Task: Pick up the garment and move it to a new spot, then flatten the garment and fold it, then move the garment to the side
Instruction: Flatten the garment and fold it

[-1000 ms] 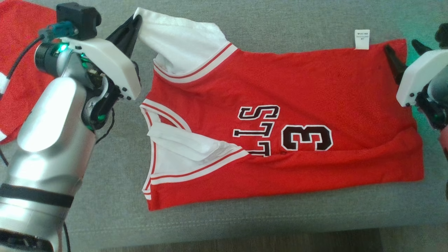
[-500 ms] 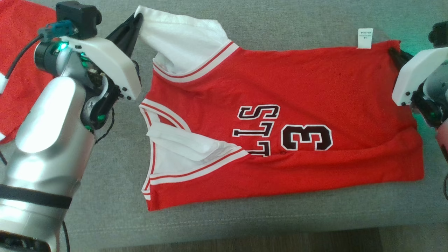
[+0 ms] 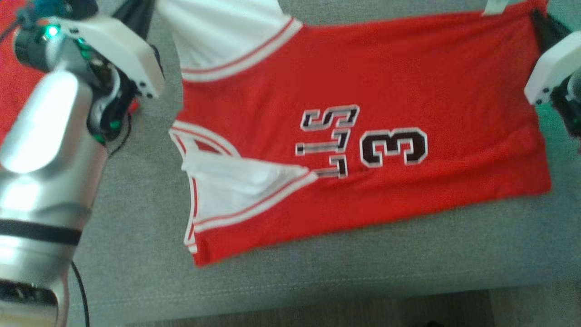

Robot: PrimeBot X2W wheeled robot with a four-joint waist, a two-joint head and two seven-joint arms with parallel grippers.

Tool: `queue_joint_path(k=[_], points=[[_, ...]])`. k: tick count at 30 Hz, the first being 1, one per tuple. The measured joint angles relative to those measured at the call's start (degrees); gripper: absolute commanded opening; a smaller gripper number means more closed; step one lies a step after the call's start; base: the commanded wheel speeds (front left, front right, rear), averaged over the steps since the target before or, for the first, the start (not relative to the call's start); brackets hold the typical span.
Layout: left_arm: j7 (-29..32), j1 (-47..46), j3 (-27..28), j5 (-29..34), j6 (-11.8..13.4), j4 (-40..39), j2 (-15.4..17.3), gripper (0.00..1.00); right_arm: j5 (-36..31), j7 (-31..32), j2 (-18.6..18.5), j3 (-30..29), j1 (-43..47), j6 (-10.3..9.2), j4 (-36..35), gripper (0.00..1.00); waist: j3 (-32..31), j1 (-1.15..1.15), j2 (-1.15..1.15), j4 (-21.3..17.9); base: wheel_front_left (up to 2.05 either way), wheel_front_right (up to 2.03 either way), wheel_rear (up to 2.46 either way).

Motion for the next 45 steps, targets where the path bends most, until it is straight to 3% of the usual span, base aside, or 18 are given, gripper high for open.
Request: queue_joint_path(k=[9, 16, 22, 30, 40, 45], points=[[-5.6, -6.5, 0.4, 1.6, 0.9, 7.9, -1.1, 0.0, -2.4, -5.9, 2.7, -0.2, -5.1, 0.0, 6.6, 0.0, 0.8, 0.0, 0.0, -0.7, 0.0, 0.0, 0.0], [-8.5, -6.4, -1.9, 3.2, -0.9, 10.7, -1.2, 0.0, -2.1, -8.8, 3.8, 1.7, -4.6, 0.0, 7.2, 0.0, -1.1, 0.0, 0.0, -0.8, 0.0, 0.0, 0.0], [-8.6, -1.7, -5.0, 4.1, -2.4, 9.3, 0.5, 0.0, -0.2, -9.5, 2.4, 4.1, 0.3, 0.0, 5.4, 0.0, -4.0, 0.0, 0.0, -0.6, 0.0, 0.0, 0.0], [-4.6, 7.0, -8.3, 2.9, -3.2, -1.0, 5.3, 0.0, 4.2, -8.2, -1.7, 7.4, 6.2, 0.0, -0.9, 0.0, -8.0, 0.0, 0.0, 0.2, 0.0, 0.0, 0.0], [8.8, 21.3, -11.1, -4.6, -3.4, -22.6, 15.2, 0.0, 10.3, 0.5, -8.2, 11.5, 13.9, 0.0, -9.5, 0.0, -11.9, 0.0, 0.0, 0.8, 0.0, 0.0, 0.0], [15.2, 26.7, -11.8, -9.2, -2.9, -30.7, 18.4, 0.0, 12.5, 3.7, -10.6, 12.5, 16.2, 0.0, -12.9, 0.0, -12.9, 0.0, 0.0, 1.0, 0.0, 0.0, 0.0]])
